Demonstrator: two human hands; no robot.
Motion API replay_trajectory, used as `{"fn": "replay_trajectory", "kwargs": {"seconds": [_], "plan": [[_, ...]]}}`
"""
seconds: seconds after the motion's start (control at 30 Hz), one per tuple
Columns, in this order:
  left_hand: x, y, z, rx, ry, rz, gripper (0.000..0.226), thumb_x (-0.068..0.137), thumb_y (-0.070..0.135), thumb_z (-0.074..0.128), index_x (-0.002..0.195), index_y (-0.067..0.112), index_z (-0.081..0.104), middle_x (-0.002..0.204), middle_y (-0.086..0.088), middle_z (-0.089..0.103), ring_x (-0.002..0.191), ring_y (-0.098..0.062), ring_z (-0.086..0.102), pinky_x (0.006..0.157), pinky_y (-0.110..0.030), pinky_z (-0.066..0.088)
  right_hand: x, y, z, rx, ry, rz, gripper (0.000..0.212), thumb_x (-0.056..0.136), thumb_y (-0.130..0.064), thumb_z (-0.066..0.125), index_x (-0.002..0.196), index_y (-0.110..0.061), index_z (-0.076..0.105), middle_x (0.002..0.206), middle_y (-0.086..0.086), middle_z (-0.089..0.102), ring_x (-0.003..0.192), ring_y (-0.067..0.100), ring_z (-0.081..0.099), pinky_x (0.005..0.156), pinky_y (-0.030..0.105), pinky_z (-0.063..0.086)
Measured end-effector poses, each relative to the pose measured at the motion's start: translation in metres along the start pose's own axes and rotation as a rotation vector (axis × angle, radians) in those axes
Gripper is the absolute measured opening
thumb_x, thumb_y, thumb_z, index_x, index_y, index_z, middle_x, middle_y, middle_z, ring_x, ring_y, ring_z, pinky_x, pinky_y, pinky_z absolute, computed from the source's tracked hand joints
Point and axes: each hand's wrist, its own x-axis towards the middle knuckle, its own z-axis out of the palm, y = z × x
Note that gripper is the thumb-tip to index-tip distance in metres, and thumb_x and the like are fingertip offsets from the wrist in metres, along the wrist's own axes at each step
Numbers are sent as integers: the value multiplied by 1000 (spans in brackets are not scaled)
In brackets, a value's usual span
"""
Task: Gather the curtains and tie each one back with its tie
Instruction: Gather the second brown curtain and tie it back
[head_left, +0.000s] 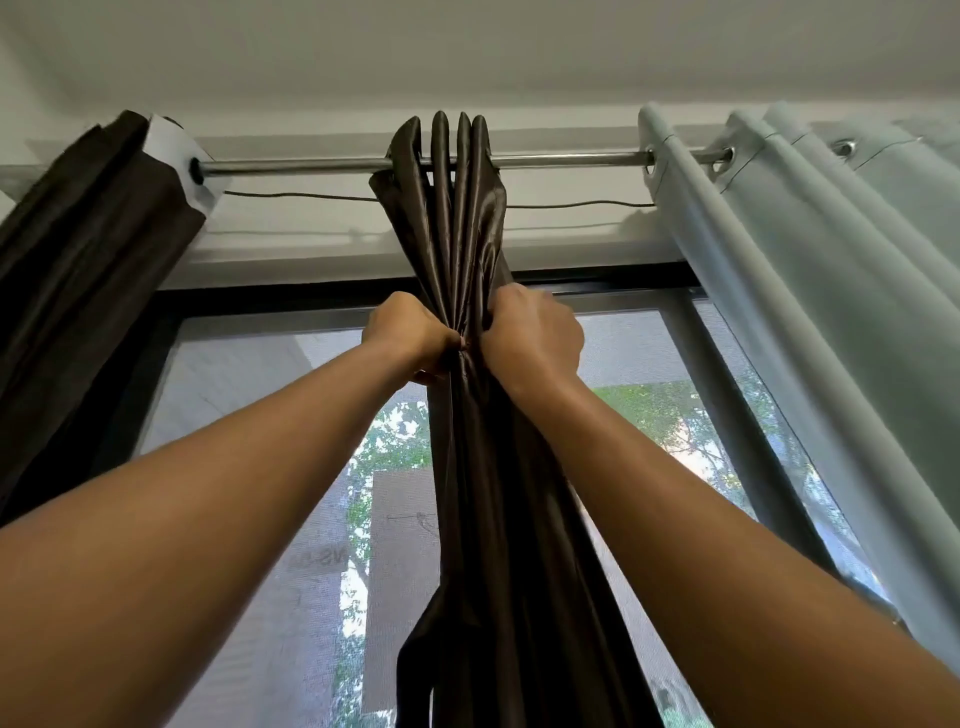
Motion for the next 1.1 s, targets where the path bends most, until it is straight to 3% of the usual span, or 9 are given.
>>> {"fn": "replay_trajectory", "kwargs": {"seconds": [0.1,0.2,0.33,0.43,0.53,0.63,0.87,1.0,1.1], "plan": [[1,-2,-5,114,17,37,17,84,17,73,81,0,73,76,-16,73,68,-26,73,72,-42,61,-1,14,-2,-2,-24,80,14,87,-4,47,77,-12,52,85,11,59,70,28,46,59,31,32],[1,-2,-7,144,36,49,17,82,16,74,77,-1,73,70,-15,72,66,-25,73,69,-41,62,2,46,-3,13,-133,266,11,90,-10,50,97,-7,58,106,14,62,83,30,51,66,32,35],[-1,1,-3,160,52,65,16,82,15,74,80,-1,72,74,-16,72,67,-27,72,69,-42,62,2,70,-2,63,-191,410,7,91,-13,51,92,-7,55,111,17,60,97,35,57,70,33,39],[0,1,0,186,73,76,14,81,13,75,81,-1,72,75,-16,72,68,-29,72,70,-42,61,2,57,-1,47,-75,340,8,88,-9,53,84,-7,60,98,14,65,86,34,59,63,30,38],[1,-1,1,154,55,56,14,82,12,73,81,-2,73,72,-16,72,65,-27,73,69,-42,62,-4,30,-2,-26,90,159,11,86,-7,52,77,-12,57,78,8,57,59,26,43,51,25,26],[0,2,0,119,46,41,15,83,14,73,82,-2,73,73,-17,72,65,-27,73,69,-42,62,-11,11,3,-28,177,12,11,87,-9,50,87,-10,61,81,8,58,68,29,50,56,29,26],[-7,15,-6,-155,-101,-82,13,90,10,65,85,-1,65,84,-19,66,73,-31,67,66,-39,59,-8,0,16,614,-137,278,4,84,-24,68,84,-23,72,86,2,70,77,18,63,68,31,52],[-7,13,-8,-241,-146,-160,15,93,14,62,80,7,62,74,-9,60,65,-22,59,62,-33,56,-12,2,22,680,-183,312,7,81,-18,70,87,-21,73,91,5,71,86,21,66,80,40,56],[-6,8,-9,-233,-167,-137,18,87,22,70,82,6,65,80,-12,60,72,-24,57,61,-29,52,-11,6,17,718,-315,269,13,82,-13,69,92,-18,73,90,8,70,82,23,66,76,38,57]]}}
